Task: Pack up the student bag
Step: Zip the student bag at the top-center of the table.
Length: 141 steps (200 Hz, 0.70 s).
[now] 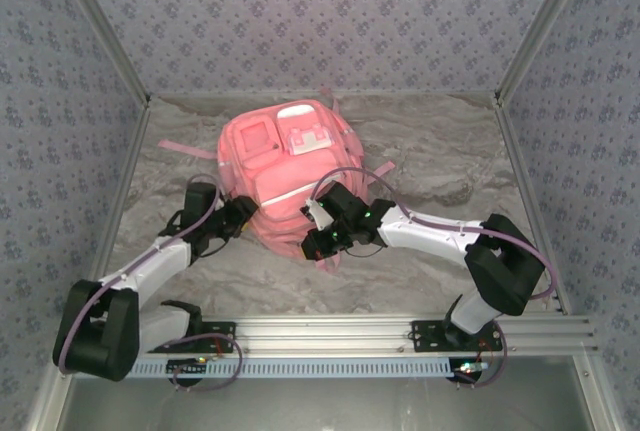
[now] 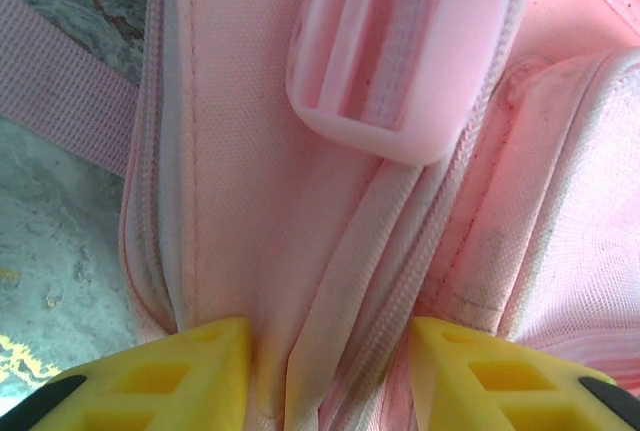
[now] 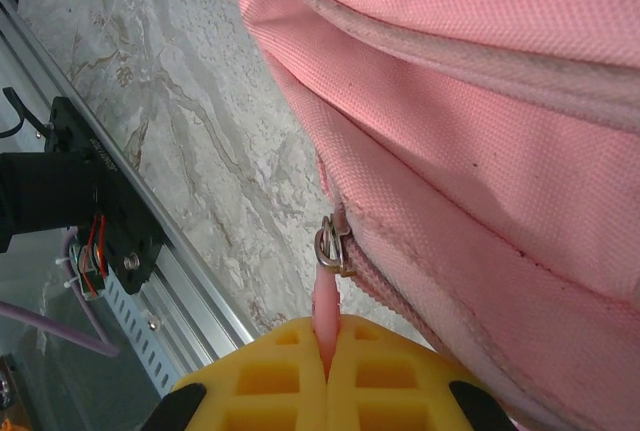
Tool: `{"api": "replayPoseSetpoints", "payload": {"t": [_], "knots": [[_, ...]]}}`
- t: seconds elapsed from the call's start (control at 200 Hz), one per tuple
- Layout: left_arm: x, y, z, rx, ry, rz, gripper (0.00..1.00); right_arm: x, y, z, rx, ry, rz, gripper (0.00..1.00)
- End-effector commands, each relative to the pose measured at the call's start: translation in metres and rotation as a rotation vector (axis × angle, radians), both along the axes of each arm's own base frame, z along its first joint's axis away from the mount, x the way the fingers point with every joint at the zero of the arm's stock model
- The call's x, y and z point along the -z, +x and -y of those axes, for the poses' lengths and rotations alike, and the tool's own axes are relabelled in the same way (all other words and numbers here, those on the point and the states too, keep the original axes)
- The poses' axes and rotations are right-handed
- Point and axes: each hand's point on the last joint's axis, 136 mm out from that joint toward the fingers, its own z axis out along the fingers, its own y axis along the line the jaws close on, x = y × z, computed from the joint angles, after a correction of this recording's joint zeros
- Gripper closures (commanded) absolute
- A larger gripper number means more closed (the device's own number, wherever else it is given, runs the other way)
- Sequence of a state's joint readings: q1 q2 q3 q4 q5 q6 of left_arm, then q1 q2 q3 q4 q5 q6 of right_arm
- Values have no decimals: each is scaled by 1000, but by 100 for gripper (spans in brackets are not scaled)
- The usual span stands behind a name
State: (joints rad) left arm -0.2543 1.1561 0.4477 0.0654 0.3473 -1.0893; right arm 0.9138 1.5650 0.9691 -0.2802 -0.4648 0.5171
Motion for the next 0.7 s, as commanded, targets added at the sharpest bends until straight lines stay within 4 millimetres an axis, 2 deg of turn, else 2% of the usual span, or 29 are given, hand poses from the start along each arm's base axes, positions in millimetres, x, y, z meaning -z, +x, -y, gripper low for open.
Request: {"api": "replayPoseSetpoints", "payload": {"t": [0.0,0.19,0.37,0.49,0.7], "knots": [[-16,18,4,-5,-23,77,62,-16,-1,-16,-26,69,3,100],[-27,33,6,2,0,100,100,-11,-5,-7,-35,8,-5,100],[-42,33,-1,10,69,135,100,-4,-4,16,-14,-100,12,100],[-49,31,-14,-5,134,143,100,-3,1,37,-5,-196,36,100],[-53,34,-36,-58,147,129,100,-7,7,72,-14,-362,63,100]]}}
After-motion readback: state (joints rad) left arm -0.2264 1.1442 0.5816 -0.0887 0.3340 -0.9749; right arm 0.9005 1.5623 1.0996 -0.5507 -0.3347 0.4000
